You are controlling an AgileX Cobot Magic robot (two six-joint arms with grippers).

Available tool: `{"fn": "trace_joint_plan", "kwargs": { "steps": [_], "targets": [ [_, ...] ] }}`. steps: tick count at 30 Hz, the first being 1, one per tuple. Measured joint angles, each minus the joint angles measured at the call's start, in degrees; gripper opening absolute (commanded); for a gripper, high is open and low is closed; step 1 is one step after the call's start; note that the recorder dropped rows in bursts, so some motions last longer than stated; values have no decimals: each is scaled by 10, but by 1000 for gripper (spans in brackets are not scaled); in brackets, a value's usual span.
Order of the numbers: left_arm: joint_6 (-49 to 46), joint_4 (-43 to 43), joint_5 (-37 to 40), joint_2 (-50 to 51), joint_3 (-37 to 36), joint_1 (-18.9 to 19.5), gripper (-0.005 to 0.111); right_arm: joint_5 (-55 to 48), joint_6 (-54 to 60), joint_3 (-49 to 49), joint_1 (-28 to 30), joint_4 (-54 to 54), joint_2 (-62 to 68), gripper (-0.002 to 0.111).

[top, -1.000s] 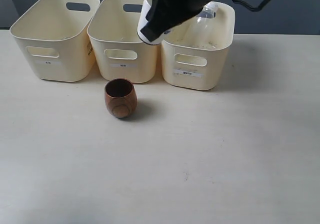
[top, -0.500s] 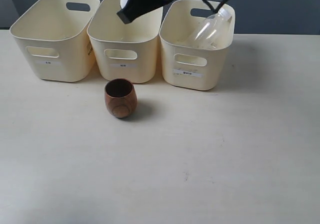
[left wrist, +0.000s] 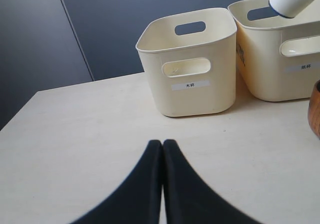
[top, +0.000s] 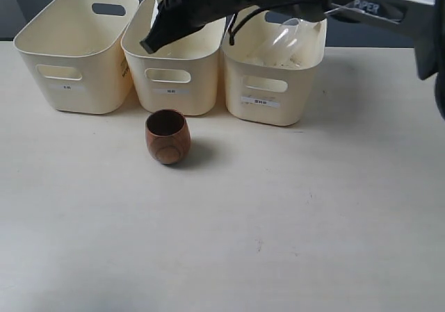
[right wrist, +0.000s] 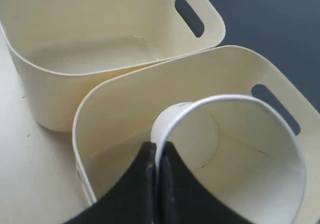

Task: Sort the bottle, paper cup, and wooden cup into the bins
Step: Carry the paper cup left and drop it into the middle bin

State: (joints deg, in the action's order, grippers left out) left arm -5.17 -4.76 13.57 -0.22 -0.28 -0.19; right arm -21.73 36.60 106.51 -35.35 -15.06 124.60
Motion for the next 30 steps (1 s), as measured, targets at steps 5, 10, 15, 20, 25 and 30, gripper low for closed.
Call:
{"fn": "trace_joint_plan", "kwargs": {
  "steps": [5,10,15,20,25,30],
  "targets": [
    [0,0,0,0,0,0,0,2,-1,33,-1,0,43,-1],
    [0,0,0,0,0,0,0,11,-5,43,-1,1,68,-1],
    [0,0,0,0,0,0,0,14,-8,45,-1,4,76,-1],
    [0,0,0,0,0,0,0,7,-10,47,-1,0,78,37],
    [0,0,0,0,0,0,0,4,-32,48,-1,-8,78,44],
    [0,0,0,0,0,0,0,2,-41,48,-1,-12,74,44]
  ]
}}
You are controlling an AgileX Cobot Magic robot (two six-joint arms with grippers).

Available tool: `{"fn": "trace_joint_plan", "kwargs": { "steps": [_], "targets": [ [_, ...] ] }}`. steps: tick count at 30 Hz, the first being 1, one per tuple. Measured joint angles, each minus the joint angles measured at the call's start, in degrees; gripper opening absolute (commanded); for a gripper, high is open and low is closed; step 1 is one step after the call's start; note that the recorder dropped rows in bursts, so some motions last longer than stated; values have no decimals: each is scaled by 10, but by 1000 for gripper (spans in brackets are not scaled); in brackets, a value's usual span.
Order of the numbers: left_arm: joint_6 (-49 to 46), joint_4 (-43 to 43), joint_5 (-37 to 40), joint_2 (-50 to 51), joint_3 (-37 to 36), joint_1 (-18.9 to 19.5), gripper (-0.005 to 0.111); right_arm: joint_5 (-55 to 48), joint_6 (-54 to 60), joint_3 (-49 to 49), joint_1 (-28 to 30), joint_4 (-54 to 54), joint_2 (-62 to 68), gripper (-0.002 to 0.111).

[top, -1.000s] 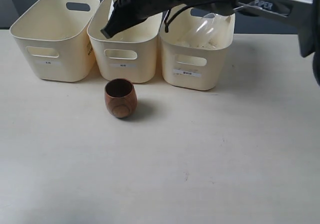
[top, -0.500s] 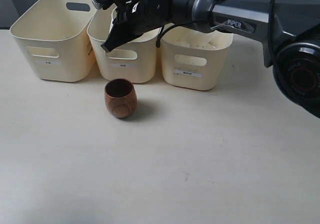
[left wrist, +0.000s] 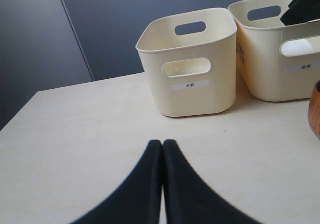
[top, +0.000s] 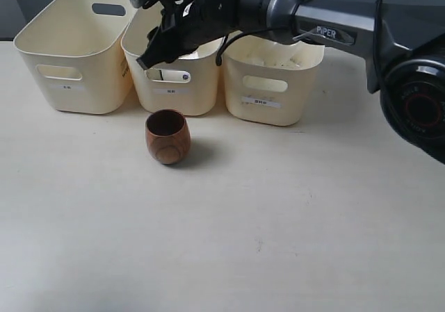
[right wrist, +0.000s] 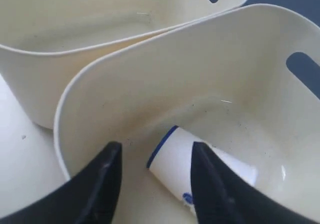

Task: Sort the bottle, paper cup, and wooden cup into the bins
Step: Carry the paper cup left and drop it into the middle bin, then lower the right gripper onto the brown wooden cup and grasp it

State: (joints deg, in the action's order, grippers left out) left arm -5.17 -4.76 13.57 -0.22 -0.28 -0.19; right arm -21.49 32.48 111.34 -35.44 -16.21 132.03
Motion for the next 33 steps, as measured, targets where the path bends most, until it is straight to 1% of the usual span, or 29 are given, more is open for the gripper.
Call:
{"fn": "trace_joint_plan", "kwargs": {
  "steps": [3,6,8,9,10,11,14,16,18,21,27,33],
  "targets": [
    [0,0,0,0,0,0,0,-16,-3,0,0,-13,-19,44],
    [0,0,0,0,0,0,0,-88,1,0,0,-19,-76,44],
    [0,0,0,0,0,0,0,-171,27,1,0,-21,-110,44],
    [0,0,0,0,0,0,0,-235,48,1,-3,-23,-128,44],
    [0,0,0,0,0,0,0,-270,56,1,-5,-23,-137,44],
    [0,0,0,0,0,0,0,-335,71,1,-13,-23,-150,44],
    [0,0,0,0,0,0,0,-442,97,1,-49,-20,-163,44],
    [0,0,0,0,0,0,0,-468,101,1,-77,-7,-163,44],
    [0,0,0,0,0,0,0,-471,107,1,-99,10,-161,44],
    [0,0,0,0,0,0,0,-471,110,1,-120,44,-144,44],
    [0,0,0,0,0,0,0,-448,112,1,-122,85,-91,44],
    [0,0,0,0,0,0,0,-434,112,1,-122,101,-64,44]
  ]
}}
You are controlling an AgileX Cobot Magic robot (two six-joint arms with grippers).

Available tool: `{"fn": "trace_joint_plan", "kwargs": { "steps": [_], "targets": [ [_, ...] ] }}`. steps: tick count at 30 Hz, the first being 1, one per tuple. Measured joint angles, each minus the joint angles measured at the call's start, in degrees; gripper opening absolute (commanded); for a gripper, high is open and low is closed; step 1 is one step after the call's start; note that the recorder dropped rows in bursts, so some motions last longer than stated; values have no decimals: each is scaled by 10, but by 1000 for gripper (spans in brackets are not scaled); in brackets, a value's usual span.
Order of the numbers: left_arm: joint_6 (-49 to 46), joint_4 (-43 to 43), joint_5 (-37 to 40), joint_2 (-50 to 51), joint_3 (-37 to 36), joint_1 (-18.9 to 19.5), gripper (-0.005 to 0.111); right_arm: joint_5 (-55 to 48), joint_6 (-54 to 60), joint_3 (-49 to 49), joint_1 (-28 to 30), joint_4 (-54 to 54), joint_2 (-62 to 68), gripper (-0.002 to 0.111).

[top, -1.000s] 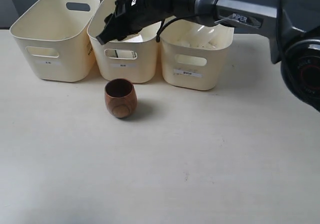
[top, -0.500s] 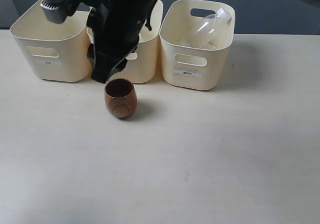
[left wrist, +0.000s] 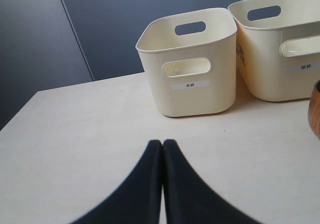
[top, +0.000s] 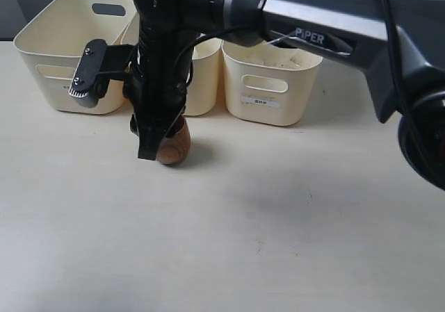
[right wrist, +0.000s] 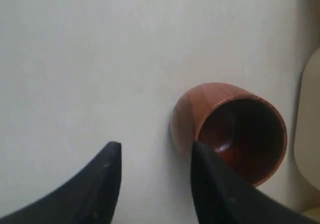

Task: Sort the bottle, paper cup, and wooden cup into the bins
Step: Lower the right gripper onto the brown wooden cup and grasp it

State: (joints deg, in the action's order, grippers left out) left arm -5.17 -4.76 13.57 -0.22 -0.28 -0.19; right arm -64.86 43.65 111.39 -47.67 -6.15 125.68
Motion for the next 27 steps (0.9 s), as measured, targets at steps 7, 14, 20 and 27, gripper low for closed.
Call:
{"fn": "trace_joint_plan", "kwargs": {
  "steps": [7,14,20,27],
  "targets": [
    [0,0,0,0,0,0,0,24,0,0,0,16,11,44],
    [0,0,0,0,0,0,0,43,-1,0,0,35,29,44],
    [0,0,0,0,0,0,0,43,-1,0,0,36,38,44],
    [0,0,0,0,0,0,0,44,-2,0,0,39,40,44]
  ]
}}
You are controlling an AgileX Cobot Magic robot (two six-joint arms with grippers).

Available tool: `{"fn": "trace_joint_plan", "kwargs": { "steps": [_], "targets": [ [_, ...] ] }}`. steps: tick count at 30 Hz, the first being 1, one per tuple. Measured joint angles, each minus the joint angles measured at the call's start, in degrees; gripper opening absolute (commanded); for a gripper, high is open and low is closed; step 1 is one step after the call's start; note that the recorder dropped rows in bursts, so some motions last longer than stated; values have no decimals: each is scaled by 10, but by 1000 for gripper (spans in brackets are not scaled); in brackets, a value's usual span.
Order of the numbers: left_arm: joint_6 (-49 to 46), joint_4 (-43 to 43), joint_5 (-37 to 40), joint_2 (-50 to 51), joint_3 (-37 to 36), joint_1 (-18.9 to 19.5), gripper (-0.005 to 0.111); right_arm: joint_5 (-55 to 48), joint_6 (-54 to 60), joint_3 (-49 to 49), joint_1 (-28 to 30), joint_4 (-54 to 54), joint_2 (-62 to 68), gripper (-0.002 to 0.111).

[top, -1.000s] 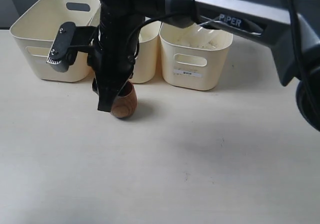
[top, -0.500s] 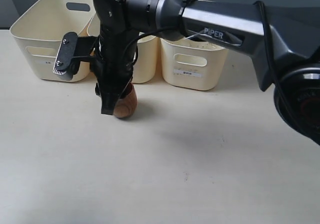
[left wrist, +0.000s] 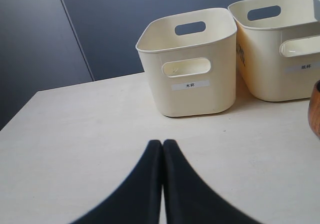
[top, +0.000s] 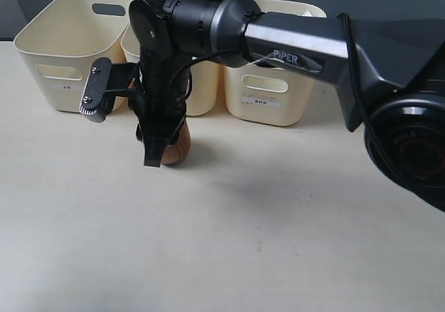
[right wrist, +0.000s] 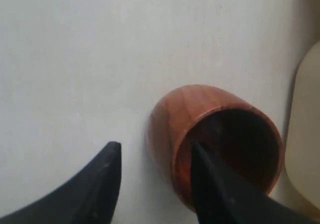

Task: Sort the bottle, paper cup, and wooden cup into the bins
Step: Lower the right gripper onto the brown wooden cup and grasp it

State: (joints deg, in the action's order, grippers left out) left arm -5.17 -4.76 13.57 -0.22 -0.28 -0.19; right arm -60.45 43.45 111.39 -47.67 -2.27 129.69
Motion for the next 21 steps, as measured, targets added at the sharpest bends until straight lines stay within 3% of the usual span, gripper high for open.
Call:
{"fn": "trace_joint_plan", "kwargs": {
  "steps": [21],
  "targets": [
    [0,0,0,0,0,0,0,24,-21,0,0,19,0,44]
  ]
}}
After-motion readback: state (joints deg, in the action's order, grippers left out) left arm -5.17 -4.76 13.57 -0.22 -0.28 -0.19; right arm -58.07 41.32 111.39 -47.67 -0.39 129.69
